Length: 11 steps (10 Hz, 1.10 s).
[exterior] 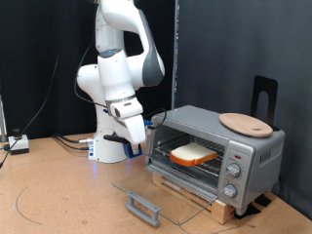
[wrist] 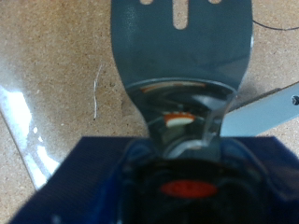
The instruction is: Make a piece of toast with the oven
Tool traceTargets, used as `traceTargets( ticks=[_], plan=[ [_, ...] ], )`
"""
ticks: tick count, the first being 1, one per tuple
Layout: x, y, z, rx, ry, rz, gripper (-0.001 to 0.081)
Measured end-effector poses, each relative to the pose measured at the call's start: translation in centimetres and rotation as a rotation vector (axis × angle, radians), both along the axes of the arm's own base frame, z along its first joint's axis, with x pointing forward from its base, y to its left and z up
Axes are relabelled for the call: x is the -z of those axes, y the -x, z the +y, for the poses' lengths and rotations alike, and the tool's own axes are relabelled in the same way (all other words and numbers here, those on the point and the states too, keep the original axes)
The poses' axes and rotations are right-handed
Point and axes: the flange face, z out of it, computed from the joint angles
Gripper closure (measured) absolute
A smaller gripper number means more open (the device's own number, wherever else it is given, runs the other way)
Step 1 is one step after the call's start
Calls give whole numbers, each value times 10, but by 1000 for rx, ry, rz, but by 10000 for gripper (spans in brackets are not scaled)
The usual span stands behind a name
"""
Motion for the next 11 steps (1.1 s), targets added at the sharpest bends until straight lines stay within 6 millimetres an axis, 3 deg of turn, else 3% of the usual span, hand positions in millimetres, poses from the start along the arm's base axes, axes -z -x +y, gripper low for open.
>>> traceTargets(
  ticks=[5, 11],
  plan=[
    [5, 1, 2, 10, -3, 31, 412],
    [18, 1, 41, 4, -36, 72, 412]
  ],
)
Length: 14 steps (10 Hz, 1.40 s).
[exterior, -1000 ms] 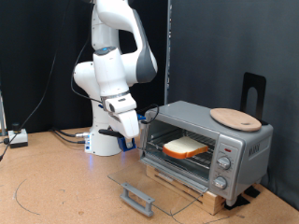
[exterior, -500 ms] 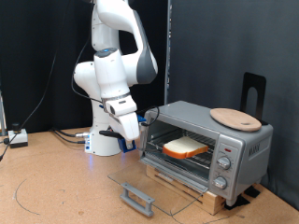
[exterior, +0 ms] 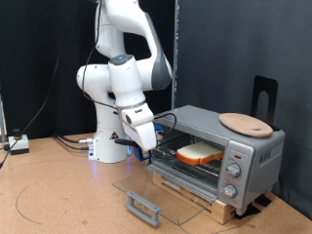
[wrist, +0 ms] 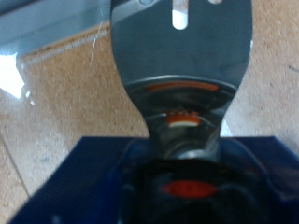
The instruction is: Make a piece of toast with the oven
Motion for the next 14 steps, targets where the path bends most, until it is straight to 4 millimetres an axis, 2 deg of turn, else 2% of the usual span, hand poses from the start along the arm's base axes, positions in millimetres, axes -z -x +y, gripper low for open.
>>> traceTargets(
  ticks=[3, 5, 6, 10, 11, 14],
  plan=[
    [0, 0, 10, 0, -11, -1, 412],
    [0, -1, 6, 11, -26, -3, 412],
    [-2, 0, -6, 10, -51, 3, 412],
    [-8, 8, -76, 100, -78, 15, 412],
    [-9, 10, -85, 114, -73, 42, 412],
    [-17, 9, -80, 92, -176, -2, 412]
  ],
)
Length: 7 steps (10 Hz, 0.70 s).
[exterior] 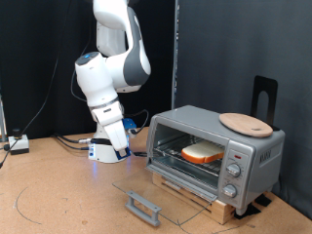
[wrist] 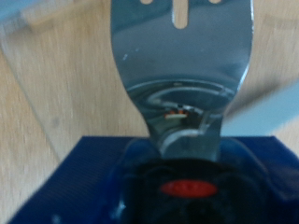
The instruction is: Make a piece of toast with the oven
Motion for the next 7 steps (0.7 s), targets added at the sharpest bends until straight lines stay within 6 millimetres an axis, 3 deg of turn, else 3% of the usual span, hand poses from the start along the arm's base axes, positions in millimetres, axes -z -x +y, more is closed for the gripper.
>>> traceTargets(
  ticks=[4, 7],
  plan=[
    [-52, 0, 11, -57, -107, -132, 412],
    [-85, -3, 40, -106, -63, -130, 412]
  ],
)
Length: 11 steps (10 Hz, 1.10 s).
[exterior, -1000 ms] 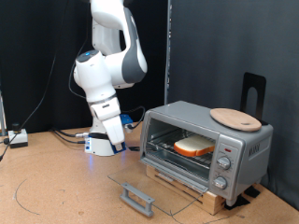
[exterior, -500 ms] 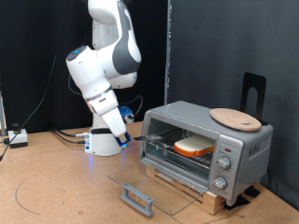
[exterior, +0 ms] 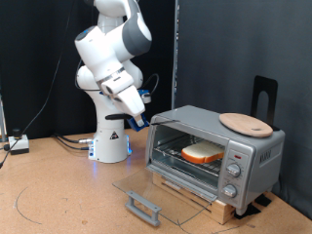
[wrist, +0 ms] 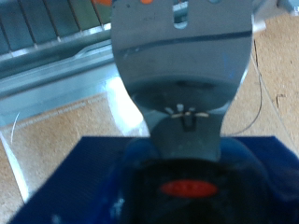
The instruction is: Make a piece of toast with the oven
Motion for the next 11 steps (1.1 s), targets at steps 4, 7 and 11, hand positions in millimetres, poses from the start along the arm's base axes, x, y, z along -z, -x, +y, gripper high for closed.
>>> traceTargets(
  ticks=[4, 7, 11],
  plan=[
    [-27, -2, 25, 0, 12, 19, 412],
    [-31, 5, 61, -114, -121, 42, 412],
    [-37, 29, 114, -235, -125, 129, 412]
  ],
)
